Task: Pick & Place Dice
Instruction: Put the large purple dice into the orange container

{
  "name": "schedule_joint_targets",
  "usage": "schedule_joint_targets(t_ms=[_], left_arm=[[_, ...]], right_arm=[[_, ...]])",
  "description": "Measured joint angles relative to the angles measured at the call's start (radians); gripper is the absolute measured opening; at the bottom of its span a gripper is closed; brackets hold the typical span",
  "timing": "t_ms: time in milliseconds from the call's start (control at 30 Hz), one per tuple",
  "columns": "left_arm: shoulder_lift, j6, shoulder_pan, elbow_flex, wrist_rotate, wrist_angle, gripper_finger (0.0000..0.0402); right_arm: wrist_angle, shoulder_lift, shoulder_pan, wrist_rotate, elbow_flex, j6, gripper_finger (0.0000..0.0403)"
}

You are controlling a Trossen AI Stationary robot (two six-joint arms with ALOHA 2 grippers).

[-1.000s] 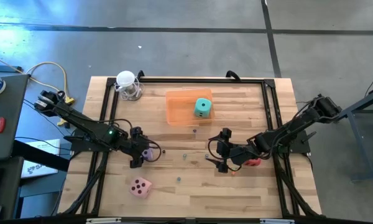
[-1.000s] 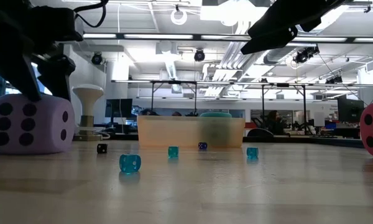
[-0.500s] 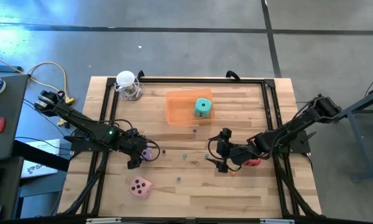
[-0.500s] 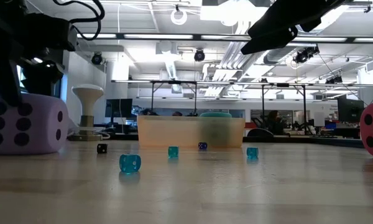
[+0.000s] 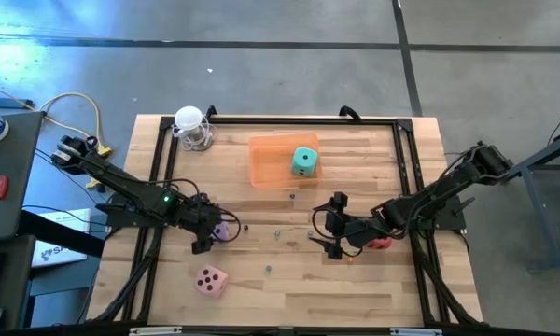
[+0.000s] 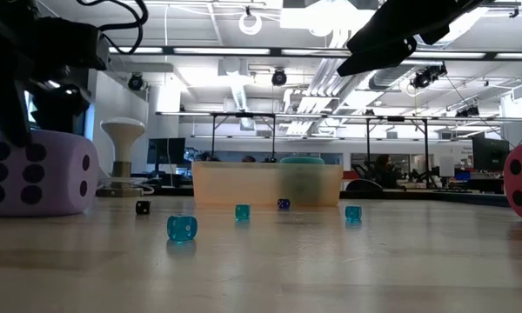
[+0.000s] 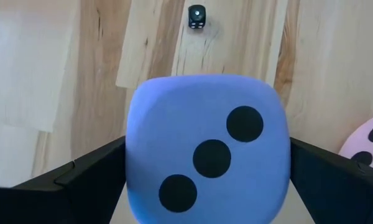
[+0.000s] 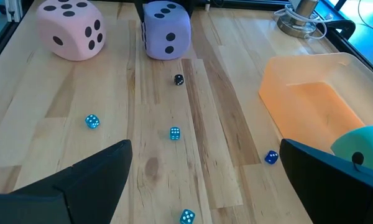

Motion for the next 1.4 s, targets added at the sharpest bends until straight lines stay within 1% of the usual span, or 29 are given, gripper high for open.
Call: schedule_joint_targets(t_ms=[333,733,933,1033,1200,1267,1400], left_arm=[[0.0,0.008,0.02,-0.026,-0.014,0.001,0.0399],[0.0,0.028,0.036,-0.033,0.028,0.009,0.0399],[0.0,0.074,0.059,-0.033,0.022,0.038,0.0372],[0.0,0.13,0.099,-0.033,0.03,0.092,0.0363],[0.0,0.247,0.173,-0.033,0.061,0.203,0.0361],[0.0,0.327,0.202,-0.033,0.063,0.273,0.0361],[0.0,0.51,0.272,-0.032,0.137,0.433,0.0364]], right_arm=[[0.0,0.0,0.0,0.0,0.0,0.0,0.04],[0.0,0.0,0.0,0.0,0.0,-0.003,0.04],[0.0,0.0,0.0,0.0,0.0,-0.003,0.04],[0.0,0.0,0.0,0.0,0.0,-0.003,0.04],[0.0,0.0,0.0,0.0,0.0,-0.003,0.04],[0.0,0.0,0.0,0.0,0.0,-0.003,0.04],[0.001,0.0,0.0,0.0,0.0,-0.003,0.04]])
